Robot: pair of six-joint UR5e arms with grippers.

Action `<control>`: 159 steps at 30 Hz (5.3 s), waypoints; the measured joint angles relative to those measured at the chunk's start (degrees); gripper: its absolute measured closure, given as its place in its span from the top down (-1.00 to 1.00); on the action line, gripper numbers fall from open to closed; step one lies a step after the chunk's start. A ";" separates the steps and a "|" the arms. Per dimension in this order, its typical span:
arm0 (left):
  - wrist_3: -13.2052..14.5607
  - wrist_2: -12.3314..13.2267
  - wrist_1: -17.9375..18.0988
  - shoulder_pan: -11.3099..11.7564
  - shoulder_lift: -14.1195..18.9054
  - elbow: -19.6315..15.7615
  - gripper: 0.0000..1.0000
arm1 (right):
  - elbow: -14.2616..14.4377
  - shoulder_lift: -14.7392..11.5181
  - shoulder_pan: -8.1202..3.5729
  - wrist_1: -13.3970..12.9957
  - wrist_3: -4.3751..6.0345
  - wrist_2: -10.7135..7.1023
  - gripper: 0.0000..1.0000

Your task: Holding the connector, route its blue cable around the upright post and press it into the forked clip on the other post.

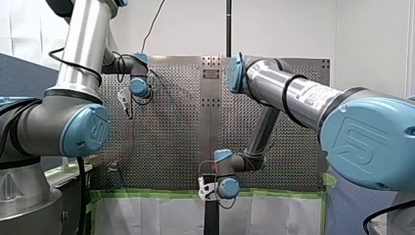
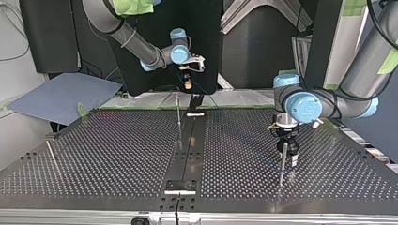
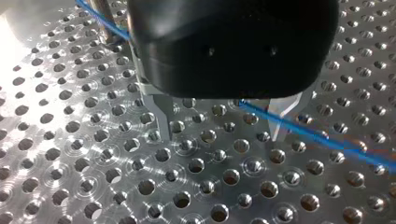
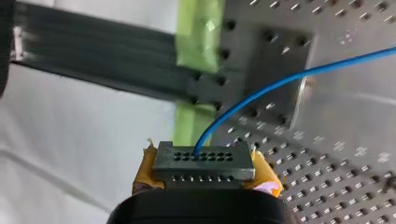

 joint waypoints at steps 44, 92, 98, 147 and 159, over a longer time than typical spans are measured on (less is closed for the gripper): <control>0.00 -1.14 -0.58 0.15 0.01 0.00 1.00 | 12.33 -7.49 -4.17 -9.69 -2.22 2.74 -1.00; -0.21 -2.01 -1.66 0.07 0.01 0.08 1.00 | 29.81 -15.15 -11.05 -25.86 -1.39 -4.61 -1.00; -0.18 -2.04 -1.70 0.05 0.00 0.08 1.00 | 29.81 -15.16 -12.55 -26.39 -1.79 -8.05 -1.00; -19.10 -4.42 0.88 2.90 1.40 -2.27 1.00 | 29.82 -15.14 -14.54 -27.38 -2.22 -15.29 -1.00; -18.23 -1.84 -1.72 2.47 2.68 -2.28 1.00 | 29.85 -15.14 -14.52 -27.27 -2.23 -15.36 -1.00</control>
